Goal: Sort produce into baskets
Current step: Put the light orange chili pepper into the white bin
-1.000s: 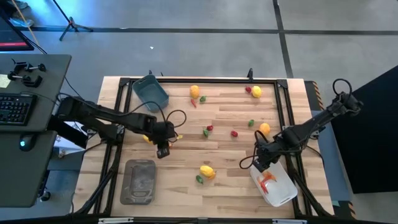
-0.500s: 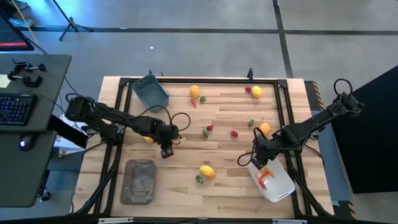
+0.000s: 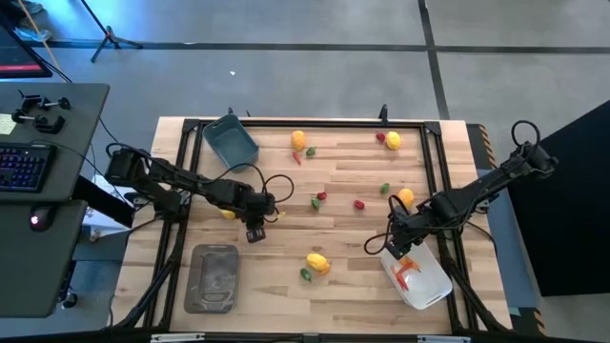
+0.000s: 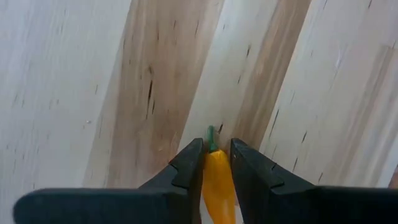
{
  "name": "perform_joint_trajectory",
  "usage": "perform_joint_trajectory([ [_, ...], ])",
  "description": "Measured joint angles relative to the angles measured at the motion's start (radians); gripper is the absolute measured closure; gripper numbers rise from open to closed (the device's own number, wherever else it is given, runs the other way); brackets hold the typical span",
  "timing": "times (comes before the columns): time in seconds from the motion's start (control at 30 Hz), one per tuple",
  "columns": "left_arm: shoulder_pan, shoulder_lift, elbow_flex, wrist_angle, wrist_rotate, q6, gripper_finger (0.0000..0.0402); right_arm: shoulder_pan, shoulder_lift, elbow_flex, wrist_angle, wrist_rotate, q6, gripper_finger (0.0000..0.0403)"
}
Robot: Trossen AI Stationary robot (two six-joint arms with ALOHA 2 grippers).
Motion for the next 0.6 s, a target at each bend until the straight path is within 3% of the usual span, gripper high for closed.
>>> perform_joint_trajectory([
  [0.17, 0.000, 0.000, 0.006, -0.002, -0.004, 0.025, 0.0391, 0.000, 0.000, 0.001, 0.000, -0.031, 0.003, 0.0234],
  [0.37, 0.025, 0.000, 0.070, -0.003, -0.021, 0.109, 0.0399, 0.001, 0.000, 0.042, -0.013, -0.074, -0.001, 0.0234],
  [0.5, 0.086, 0.000, 0.129, 0.022, 0.040, 0.123, 0.0400, 0.001, 0.000, 0.108, -0.031, -0.069, -0.038, 0.0234],
  [0.6, 0.143, -0.011, 0.148, 0.130, 0.117, 0.106, 0.0401, 0.001, 0.000, 0.165, -0.030, 0.005, -0.089, 0.0234],
])
